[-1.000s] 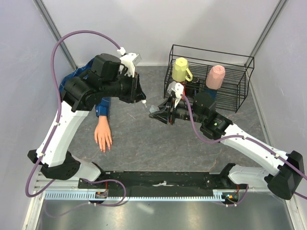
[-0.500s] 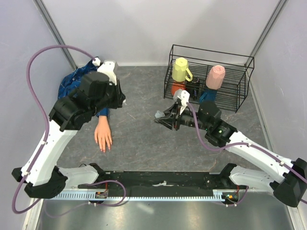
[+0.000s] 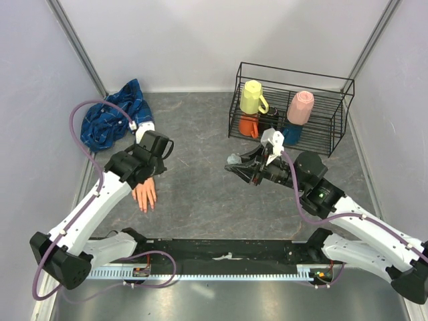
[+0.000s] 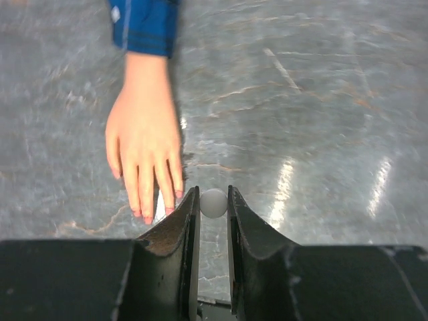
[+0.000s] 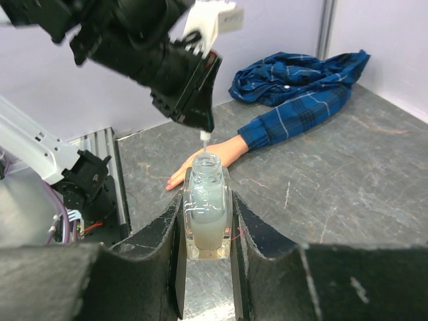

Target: Paint the nails

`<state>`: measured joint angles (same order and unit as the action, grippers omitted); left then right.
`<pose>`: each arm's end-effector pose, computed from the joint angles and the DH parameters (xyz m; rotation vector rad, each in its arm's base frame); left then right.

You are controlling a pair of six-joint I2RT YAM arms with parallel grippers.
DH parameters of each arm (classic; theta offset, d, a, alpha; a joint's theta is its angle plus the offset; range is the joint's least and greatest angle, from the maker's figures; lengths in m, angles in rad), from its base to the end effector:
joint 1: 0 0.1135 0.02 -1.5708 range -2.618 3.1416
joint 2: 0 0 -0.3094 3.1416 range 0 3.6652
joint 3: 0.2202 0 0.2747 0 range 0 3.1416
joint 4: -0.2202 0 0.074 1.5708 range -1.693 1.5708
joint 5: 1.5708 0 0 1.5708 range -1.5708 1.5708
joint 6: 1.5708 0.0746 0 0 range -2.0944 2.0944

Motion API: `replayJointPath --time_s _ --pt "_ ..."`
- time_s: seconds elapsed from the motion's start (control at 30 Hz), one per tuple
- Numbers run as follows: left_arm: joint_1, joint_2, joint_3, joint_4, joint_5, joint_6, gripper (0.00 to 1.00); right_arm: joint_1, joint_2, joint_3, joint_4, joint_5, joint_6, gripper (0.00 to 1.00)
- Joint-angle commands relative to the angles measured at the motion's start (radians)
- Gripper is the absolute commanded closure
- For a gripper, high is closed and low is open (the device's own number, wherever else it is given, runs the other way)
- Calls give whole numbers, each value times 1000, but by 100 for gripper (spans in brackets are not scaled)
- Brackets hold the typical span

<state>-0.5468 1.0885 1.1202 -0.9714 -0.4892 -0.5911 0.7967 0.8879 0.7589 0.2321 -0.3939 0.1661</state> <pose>0.2105 -0.0871 0.3432 -0.2443 2.3529 0.0811 0.1476 0.1919 0.3932 -0.7974 1.3515 1.0576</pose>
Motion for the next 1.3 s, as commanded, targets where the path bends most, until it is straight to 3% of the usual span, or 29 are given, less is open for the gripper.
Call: replayJointPath --time_s 0.0,0.23,0.67,1.27 --pt "54 -27 -115 46 -100 -176 98 4 -47 -29 38 69 27 100" --pt "103 -56 -307 164 -118 -248 98 4 -70 -56 24 92 24 100" --pt "110 34 -333 188 -88 -253 98 4 -41 -47 1 115 1 100" --pt "111 25 -402 181 -18 -251 98 4 -9 -49 9 109 1 100"
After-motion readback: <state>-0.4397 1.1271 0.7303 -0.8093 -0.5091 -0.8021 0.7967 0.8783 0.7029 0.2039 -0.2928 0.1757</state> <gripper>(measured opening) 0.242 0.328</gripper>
